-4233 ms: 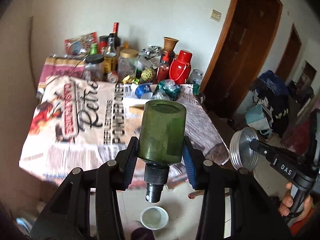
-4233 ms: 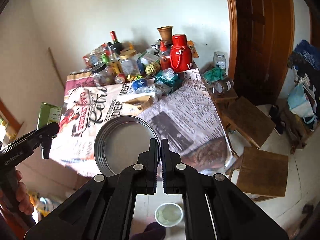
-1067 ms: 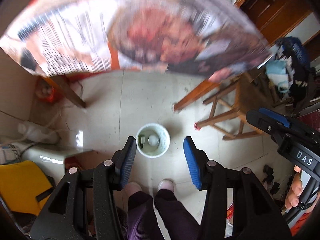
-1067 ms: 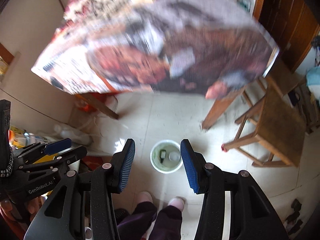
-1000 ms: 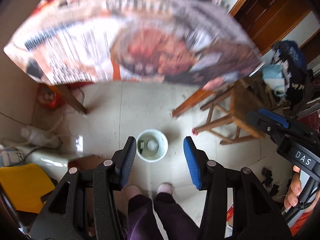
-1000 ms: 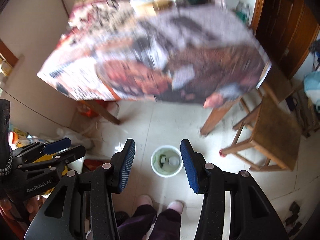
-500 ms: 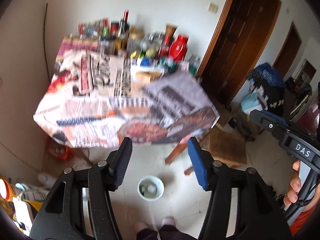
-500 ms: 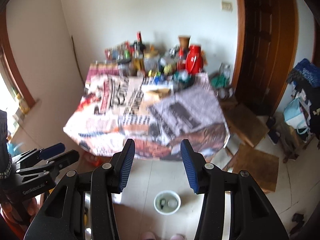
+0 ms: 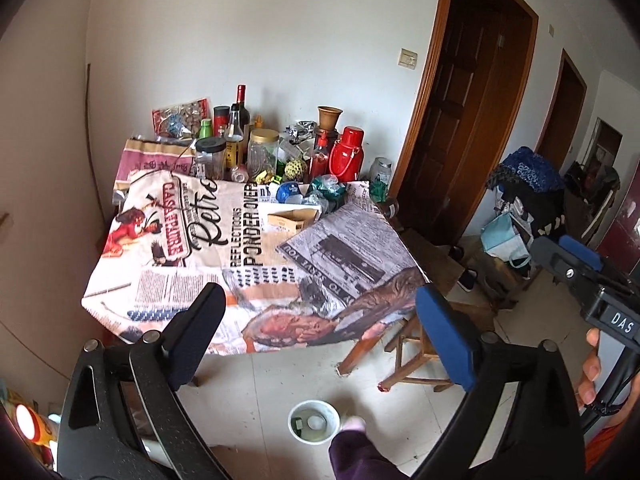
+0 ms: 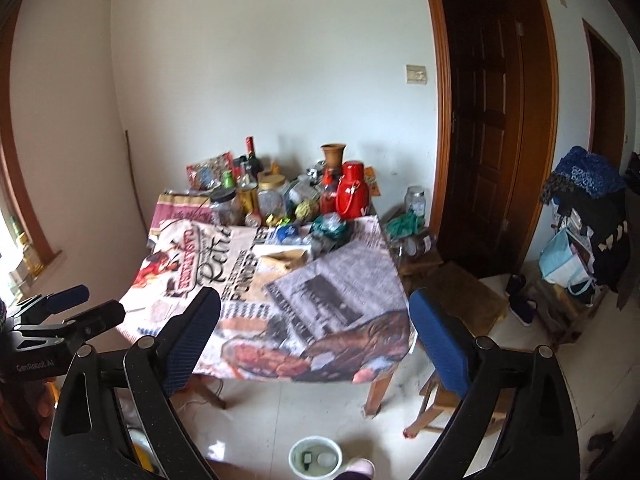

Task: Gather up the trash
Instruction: 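Raise both empty tools back toward the table, then grasp the brown cardboard strip with the left tool, then grasp the clear plastic container with the right tool, then carry the cardboard strip and plastic container toward the white bucket with both tools, then open the right tool to drop the clear container into the bucket while the left tool drops the cardboard strip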

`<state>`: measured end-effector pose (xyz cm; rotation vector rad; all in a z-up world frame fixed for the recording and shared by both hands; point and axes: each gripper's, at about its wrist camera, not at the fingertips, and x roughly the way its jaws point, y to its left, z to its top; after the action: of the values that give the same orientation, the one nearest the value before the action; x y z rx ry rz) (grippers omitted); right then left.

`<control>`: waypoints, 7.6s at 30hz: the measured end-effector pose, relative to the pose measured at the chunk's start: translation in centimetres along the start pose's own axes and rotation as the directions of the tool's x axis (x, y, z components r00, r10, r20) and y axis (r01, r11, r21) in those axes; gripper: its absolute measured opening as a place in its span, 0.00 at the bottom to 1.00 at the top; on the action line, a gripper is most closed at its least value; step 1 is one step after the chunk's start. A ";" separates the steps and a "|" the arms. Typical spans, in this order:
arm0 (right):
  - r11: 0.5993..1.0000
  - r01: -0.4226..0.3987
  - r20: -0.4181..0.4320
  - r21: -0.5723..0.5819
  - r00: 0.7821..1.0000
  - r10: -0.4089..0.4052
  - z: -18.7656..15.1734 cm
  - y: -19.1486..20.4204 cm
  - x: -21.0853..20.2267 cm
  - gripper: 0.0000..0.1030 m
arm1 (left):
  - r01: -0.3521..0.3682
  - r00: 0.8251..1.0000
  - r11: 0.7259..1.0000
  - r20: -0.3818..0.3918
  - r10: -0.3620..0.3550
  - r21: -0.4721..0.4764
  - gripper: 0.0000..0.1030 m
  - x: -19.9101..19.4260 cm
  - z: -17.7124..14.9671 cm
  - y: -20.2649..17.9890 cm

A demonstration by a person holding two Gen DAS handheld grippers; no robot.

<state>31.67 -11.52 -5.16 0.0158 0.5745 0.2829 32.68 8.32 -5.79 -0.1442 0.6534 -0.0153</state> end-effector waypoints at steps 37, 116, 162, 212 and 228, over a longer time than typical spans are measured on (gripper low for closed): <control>0.998 -0.056 -0.248 0.039 0.967 0.064 11.4 -5.5 28.7 0.92 | -0.135 0.977 0.986 -0.178 0.115 -0.103 0.93 29.7 16.7 6.3; 0.965 0.132 -0.686 0.225 0.725 0.061 0.5 -2.6 48.8 0.22 | -0.022 0.886 0.999 -0.463 0.031 0.025 0.19 43.7 13.2 20.7; 0.968 -0.239 -0.269 0.082 0.930 0.252 5.3 -7.5 18.1 0.02 | -0.082 0.993 0.996 -0.090 0.078 -0.041 0.19 18.6 8.5 -2.7; 0.988 -0.155 -0.651 0.027 0.747 0.135 -25.6 -0.9 16.9 0.02 | -0.097 0.862 0.980 -0.507 -0.004 -0.173 0.19 19.1 -25.0 2.0; 0.989 -0.125 -0.755 0.075 0.641 0.138 -42.6 -4.7 30.7 0.03 | -0.151 0.741 0.978 -0.671 0.014 -0.146 0.19 34.6 -42.6 4.3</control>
<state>34.61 -10.56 -57.79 -0.0505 1.4359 0.4306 34.18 5.04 -60.75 -0.3038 1.3927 0.0887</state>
